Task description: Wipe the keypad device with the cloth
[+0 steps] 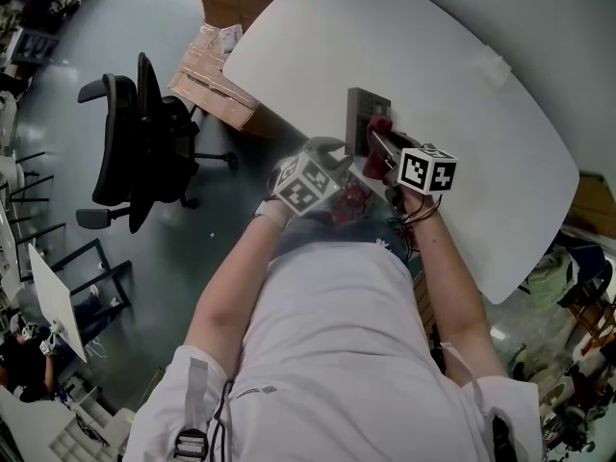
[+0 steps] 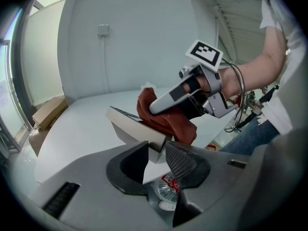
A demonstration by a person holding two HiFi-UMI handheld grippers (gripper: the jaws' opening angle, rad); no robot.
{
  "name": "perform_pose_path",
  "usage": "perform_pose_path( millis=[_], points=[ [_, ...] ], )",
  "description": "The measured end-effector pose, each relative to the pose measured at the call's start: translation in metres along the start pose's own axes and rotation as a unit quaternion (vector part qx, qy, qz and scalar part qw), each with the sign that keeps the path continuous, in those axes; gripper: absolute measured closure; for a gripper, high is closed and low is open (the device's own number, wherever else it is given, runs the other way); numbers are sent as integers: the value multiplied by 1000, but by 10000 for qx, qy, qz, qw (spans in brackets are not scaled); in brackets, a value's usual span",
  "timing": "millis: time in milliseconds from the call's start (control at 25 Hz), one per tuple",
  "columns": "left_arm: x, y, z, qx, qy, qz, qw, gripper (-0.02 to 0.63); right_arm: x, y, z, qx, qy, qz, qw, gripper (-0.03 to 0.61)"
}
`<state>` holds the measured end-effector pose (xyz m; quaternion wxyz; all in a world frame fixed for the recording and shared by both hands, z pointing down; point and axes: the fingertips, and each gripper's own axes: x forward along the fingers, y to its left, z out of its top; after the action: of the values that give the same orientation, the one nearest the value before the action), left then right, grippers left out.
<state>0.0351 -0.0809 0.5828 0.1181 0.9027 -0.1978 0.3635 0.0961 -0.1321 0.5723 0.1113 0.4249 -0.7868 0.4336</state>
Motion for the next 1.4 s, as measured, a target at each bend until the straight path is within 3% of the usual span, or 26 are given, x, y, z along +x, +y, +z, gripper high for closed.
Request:
perform_pose_path(
  millis=[200,520,1400],
  points=[
    [1,0,1,87,-10,-14,10000,499,22,22,16,-138,-56,239,9996,489],
    [2,-1,2,185,2,-11,9998,502,29,16,9,26,54,60,10000,489],
    [3,-2,2,171,-46,43,9998,502,18,-49,-11,649,-16,-347,9973,489]
  ],
)
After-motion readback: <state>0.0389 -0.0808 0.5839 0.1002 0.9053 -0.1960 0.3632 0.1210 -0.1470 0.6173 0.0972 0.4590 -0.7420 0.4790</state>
